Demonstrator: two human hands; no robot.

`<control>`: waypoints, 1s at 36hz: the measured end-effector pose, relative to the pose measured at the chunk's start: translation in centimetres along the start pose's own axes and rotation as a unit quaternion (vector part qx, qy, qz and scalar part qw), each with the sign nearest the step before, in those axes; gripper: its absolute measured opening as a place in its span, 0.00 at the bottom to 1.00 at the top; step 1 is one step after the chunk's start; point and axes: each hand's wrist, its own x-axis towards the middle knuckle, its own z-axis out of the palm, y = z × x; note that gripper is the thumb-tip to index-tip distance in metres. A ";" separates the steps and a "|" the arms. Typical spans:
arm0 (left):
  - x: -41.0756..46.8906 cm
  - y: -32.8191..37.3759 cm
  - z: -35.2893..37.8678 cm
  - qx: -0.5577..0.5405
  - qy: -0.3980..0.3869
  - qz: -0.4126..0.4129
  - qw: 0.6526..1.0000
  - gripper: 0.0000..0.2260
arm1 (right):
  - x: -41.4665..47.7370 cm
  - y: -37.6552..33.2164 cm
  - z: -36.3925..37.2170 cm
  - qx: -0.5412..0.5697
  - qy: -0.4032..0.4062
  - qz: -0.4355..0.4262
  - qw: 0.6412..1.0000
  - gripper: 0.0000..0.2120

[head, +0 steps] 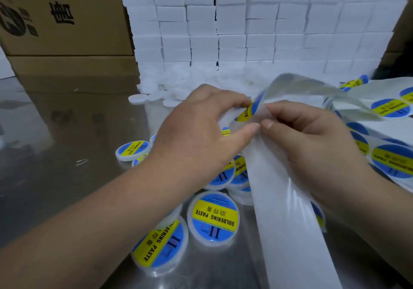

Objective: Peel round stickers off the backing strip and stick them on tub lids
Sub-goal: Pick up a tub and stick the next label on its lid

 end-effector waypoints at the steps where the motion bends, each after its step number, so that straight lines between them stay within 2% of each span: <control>1: -0.1 -0.1 0.0 0.011 0.002 0.006 1.000 0.13 | 0.0 0.1 0.0 -0.001 0.001 0.001 1.000 0.06; 7: -0.3 -0.3 0.0 0.022 0.000 0.015 1.000 0.13 | -0.3 0.0 0.1 -0.048 -0.033 -0.031 0.998 0.08; 11: -0.3 -0.3 -0.5 -0.019 -0.030 -0.013 0.999 0.02 | -0.2 0.2 -0.1 -0.064 -0.023 -0.046 0.997 0.13; 12: -0.3 -0.4 -0.6 -0.043 -0.028 -0.032 0.998 0.02 | -0.1 0.1 -0.2 -0.072 -0.018 -0.047 0.996 0.15; 15: 0.0 -0.7 -0.9 -0.102 0.014 -0.106 0.989 0.09 | -0.1 0.2 -0.3 -0.091 -0.014 -0.046 0.995 0.16; 18: 0.6 -1.4 -1.4 -0.144 0.096 -0.156 0.972 0.08 | 0.1 0.4 -0.2 -0.075 -0.001 -0.043 0.996 0.16; 21: 1.2 -2.0 -1.9 -0.179 0.163 -0.189 0.952 0.08 | 0.3 0.6 -0.5 -0.063 0.047 -0.040 0.996 0.23; 23: 1.2 -2.1 -2.0 -0.188 0.172 -0.198 0.947 0.08 | 0.2 0.6 -0.7 -0.114 0.085 -0.072 0.987 0.29; 26: 0.8 -2.0 -1.6 -0.151 0.143 -0.172 0.963 0.09 | 0.1 0.2 -0.9 -0.182 0.110 -0.127 0.969 0.33; 28: 0.4 -1.6 -1.4 -0.122 0.127 -0.149 0.973 0.09 | 0.2 -0.1 -1.0 -0.224 0.108 -0.166 0.954 0.32; 30: 0.2 -1.2 -1.3 -0.107 0.119 -0.134 0.978 0.10 | 0.2 -0.3 -0.9 -0.260 0.091 -0.191 0.942 0.27; 36: -0.1 -1.0 -1.3 -0.068 0.112 -0.100 0.986 0.09 | -0.3 -0.3 -0.5 -0.223 0.044 -0.091 0.970 0.18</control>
